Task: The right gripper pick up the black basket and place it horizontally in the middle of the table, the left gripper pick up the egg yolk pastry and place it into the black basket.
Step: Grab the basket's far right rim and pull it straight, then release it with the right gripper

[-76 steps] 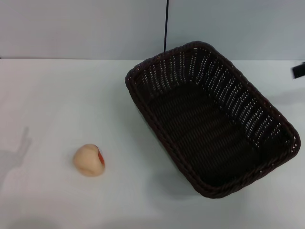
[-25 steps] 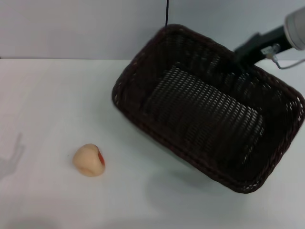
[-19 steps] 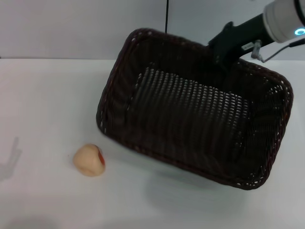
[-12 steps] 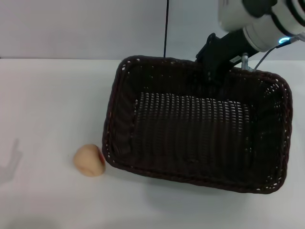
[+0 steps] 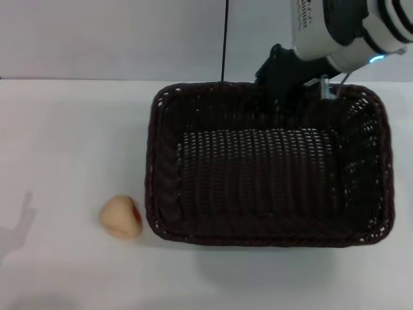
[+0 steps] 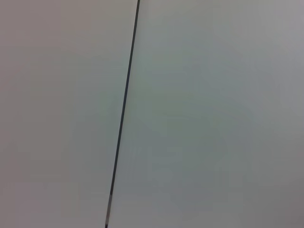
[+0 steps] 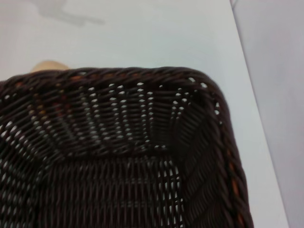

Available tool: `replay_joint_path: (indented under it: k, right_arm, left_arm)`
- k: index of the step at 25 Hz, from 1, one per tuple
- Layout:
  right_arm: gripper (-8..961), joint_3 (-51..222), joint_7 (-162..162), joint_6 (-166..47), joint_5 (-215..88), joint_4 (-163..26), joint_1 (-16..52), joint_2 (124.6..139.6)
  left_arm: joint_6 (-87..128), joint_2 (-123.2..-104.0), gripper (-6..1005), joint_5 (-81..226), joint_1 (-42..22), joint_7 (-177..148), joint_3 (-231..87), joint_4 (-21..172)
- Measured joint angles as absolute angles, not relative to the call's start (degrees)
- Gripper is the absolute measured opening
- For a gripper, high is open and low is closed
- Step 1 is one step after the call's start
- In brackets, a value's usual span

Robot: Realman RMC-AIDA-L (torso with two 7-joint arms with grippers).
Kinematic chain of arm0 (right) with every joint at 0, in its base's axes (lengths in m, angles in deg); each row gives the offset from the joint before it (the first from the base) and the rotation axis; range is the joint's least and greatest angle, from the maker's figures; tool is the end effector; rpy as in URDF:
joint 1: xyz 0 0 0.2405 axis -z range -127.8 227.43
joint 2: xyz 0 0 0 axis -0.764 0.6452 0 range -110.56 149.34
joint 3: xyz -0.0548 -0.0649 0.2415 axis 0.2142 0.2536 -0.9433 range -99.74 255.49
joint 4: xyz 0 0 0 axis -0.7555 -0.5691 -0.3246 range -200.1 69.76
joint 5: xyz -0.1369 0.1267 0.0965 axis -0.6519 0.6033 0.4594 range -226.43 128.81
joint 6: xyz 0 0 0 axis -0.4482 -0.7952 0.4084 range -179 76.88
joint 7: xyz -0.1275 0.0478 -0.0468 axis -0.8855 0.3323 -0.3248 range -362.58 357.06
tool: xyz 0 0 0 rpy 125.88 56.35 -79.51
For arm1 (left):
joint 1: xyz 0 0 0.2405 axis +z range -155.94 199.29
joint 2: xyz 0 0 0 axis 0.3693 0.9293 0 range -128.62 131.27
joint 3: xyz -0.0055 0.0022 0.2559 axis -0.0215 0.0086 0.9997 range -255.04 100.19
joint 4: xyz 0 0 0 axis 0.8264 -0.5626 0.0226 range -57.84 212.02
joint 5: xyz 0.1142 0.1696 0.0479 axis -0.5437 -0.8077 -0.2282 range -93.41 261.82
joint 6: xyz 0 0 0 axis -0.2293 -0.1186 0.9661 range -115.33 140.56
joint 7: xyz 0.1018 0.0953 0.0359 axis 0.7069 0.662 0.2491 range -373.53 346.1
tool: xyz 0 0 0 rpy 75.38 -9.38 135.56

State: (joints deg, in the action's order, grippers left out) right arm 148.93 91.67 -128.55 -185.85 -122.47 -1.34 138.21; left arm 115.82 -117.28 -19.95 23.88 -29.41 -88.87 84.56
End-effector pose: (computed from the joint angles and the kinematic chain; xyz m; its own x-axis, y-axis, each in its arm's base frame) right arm 0.1141 0.4136 -0.0249 0.9636 0.1659 0.2099 0.2096 -0.9556 -0.2071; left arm -0.3664 0.1305 0.0106 0.5979 -0.2076 0.7742 0.7773 -0.0858 -0.6233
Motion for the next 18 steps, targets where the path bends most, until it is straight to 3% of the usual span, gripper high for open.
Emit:
replay_joint_path:
  k: [11,18]
  right_arm:
    - [147,149.76,91.52,-124.93,-182.69,-117.07,-0.79,138.27]
    - [204,150.25,91.55,-124.31,-183.12,-117.24,-0.05,138.43]
  left_arm:
    - [115.81,-117.22,808,-19.94,23.87,-29.45,-88.11,85.29]
    - [115.88,-117.16,808,-19.94,23.76,-29.45,-87.57,85.26]
